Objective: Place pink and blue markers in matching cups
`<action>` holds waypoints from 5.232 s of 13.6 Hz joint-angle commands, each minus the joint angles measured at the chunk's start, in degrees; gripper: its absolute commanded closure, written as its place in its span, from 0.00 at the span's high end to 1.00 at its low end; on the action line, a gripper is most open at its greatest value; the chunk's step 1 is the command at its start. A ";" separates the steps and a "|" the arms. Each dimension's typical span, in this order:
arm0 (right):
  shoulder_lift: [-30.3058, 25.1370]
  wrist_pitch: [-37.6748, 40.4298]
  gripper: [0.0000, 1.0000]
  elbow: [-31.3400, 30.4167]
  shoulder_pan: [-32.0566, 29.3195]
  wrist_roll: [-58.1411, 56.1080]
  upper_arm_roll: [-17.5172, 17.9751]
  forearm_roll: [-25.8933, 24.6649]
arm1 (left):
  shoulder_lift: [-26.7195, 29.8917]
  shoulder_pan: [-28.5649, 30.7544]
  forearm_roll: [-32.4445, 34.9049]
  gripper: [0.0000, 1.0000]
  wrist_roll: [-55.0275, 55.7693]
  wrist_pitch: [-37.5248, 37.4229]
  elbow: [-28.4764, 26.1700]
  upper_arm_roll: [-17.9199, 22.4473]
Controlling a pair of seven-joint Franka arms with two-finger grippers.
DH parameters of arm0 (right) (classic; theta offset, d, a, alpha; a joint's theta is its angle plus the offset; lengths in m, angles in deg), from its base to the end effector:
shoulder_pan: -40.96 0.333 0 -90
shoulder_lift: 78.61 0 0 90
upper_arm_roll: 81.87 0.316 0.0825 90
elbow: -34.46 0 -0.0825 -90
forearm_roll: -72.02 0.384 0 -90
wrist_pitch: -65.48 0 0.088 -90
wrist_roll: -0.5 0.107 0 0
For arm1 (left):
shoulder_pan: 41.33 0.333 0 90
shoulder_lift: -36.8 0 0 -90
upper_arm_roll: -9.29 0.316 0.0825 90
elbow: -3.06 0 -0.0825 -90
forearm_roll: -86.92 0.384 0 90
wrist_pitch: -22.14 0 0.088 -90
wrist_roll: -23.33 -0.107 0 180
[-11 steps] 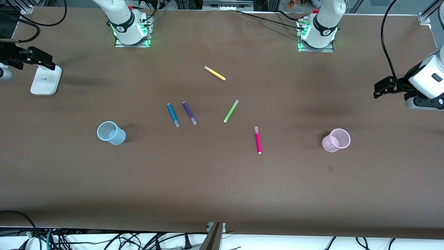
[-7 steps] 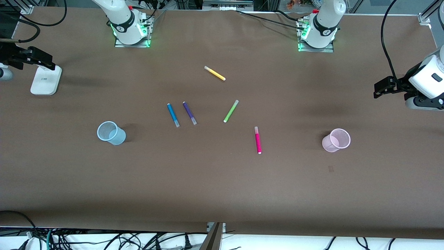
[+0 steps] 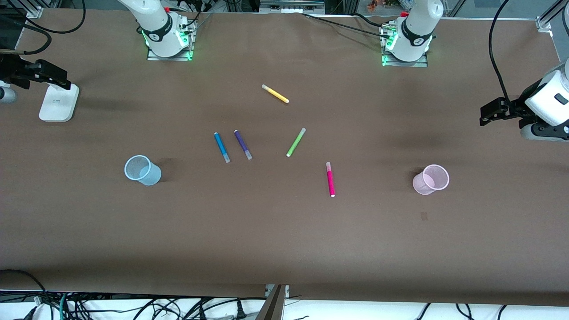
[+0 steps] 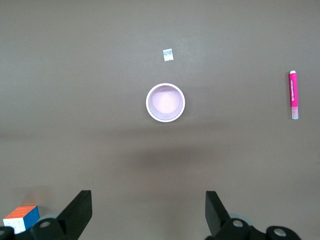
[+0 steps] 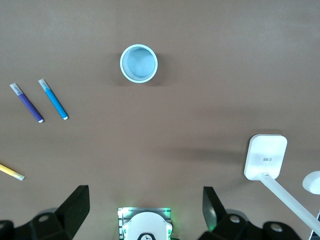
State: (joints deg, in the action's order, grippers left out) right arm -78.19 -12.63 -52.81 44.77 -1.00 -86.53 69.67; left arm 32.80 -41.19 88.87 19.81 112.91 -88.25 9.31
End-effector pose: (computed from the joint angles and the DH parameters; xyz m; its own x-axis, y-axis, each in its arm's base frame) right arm 0.5340 -0.0128 0.6263 0.9859 0.0030 -0.1673 0.0093 -0.9993 0.0372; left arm 0.5736 0.0052 0.5755 0.9950 -0.0590 -0.0811 -0.0616 -0.9977 -0.0290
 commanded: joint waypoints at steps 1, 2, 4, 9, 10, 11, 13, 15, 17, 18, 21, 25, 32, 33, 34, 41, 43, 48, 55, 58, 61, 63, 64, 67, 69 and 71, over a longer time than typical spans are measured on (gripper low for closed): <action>0.63 0.93 1.00 1.49 -0.38 -0.27 0.26 0.41 | -0.66 0.40 -1.42 1.00 -0.43 -1.56 1.93 -0.03; 0.63 0.76 1.00 1.49 -0.38 -0.27 0.26 0.41 | -0.66 0.40 -1.42 1.00 -0.43 -1.56 1.93 -0.03; 0.72 0.76 1.00 1.49 -0.38 -0.35 0.26 0.41 | -0.66 0.40 -1.42 1.00 -0.43 -1.91 1.93 -0.03; 1.51 0.50 1.00 1.40 0.41 0.35 0.78 1.02 | -0.66 0.31 -1.42 1.00 -0.52 -2.97 1.93 -0.29; 2.38 0.50 1.00 1.49 1.19 0.35 0.70 1.38 | -0.66 0.31 -1.42 1.00 -0.52 -2.97 2.02 -0.21; 2.91 0.23 1.00 1.40 2.07 0.35 0.78 1.38 | -0.66 0.40 -1.42 1.00 -0.61 -2.88 2.02 -0.03; 4.84 -0.64 1.00 1.40 4.09 0.35 0.78 1.47 | -0.66 0.31 -1.50 1.00 -0.52 -2.80 2.10 0.15; 6.17 -1.43 1.00 1.40 6.03 0.35 0.70 1.38 | -2.14 0.40 -1.42 1.00 -0.43 -2.88 4.38 0.15; 8.27 -1.96 1.00 1.40 7.52 0.26 0.70 1.38 | -2.33 0.40 -1.42 1.00 -0.43 -3.67 4.74 0.15; 9.59 -2.40 1.00 1.40 8.66 0.26 0.78 1.38 | -2.42 0.31 -1.42 1.00 -0.43 -3.93 4.74 0.06; 14.24 -3.89 1.00 1.40 10.95 -0.18 0.70 1.12 | -2.59 0.31 -1.50 1.00 -0.61 -3.85 5.00 0.15; 20.31 -6.44 1.00 1.40 11.57 -0.62 0.87 1.55 | -2.77 0.22 -1.42 1.00 -0.43 -3.76 5.01 0.15; 27.43 -15.75 1.00 0.52 18.06 0.52 1.49 3.75 | -2.77 0.31 -1.42 1.00 -0.34 -3.76 5.01 0.15; 28.48 -16.98 1.00 0.52 18.86 1.83 1.49 3.84 | -2.77 0.31 -1.42 1.00 -0.34 -3.76 5.09 0.15; 29.28 -18.04 1.00 0.44 19.13 3.06 1.58 3.84 | -2.77 0.31 -1.42 1.00 -0.34 -3.76 5.01 0.15; 33.33 -31.74 1.00 -4.83 23.78 8.25 1.58 3.93 | -2.94 0.31 -1.42 1.00 -0.52 -3.76 5.09 0.15; 33.33 -35.70 1.00 -7.20 24.84 8.44 1.58 3.93 | -3.12 0.31 -1.33 1.00 -0.43 -3.76 5.09 0.15; 33.33 -46.51 1.00 -14.32 25.63 10.27 2.63 3.93 | -3.12 0.48 -1.33 1.00 -0.43 -3.76 5.18 0.24; 34.47 -52.84 1.00 -17.84 27.57 10.90 2.90 3.84 | -3.29 0.92 -1.33 1.00 -0.52 -3.85 6.50 0.24; 34.47 -52.85 1.00 -18.11 27.57 10.72 2.89 3.75 | -4.44 0.75 -1.42 1.00 -0.52 -3.85 6.67 0.15; 34.47 -52.94 0.99 -18.11 27.57 10.72 2.89 3.75 | -4.44 0.75 -1.42 1.00 -0.52 -3.85 6.59 0.15; 34.47 -52.94 0.99 -18.11 27.57 10.46 2.89 3.75 | -4.44 0.75 -1.42 1.00 -0.43 -3.85 6.68 0.15; 34.47 -53.03 0.99 -18.11 27.57 10.28 2.89 3.75 | -4.44 0.92 -1.50 1.00 -0.52 -3.85 6.68 0.06; 34.91 -53.73 0.99 -18.11 27.48 10.19 2.89 3.66 | -5.92 0.13 -1.50 1.00 0.01 -3.85 6.67 -0.20; 34.91 -53.73 0.94 -18.11 27.48 10.11 2.89 3.58 | -7.07 0.05 -1.50 1.00 0.01 -3.76 7.20 -0.29; 34.91 -53.73 0.85 -18.11 27.39 10.11 2.89 3.58 | -8.47 -0.22 -1.42 1.00 0.01 -3.85 7.99 -0.47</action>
State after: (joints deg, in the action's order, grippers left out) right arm -43.07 -65.19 -70.06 72.19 9.50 -83.58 72.66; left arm 27.03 -41.11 88.86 19.81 110.54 -83.71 8.95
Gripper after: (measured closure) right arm 0.088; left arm 0.000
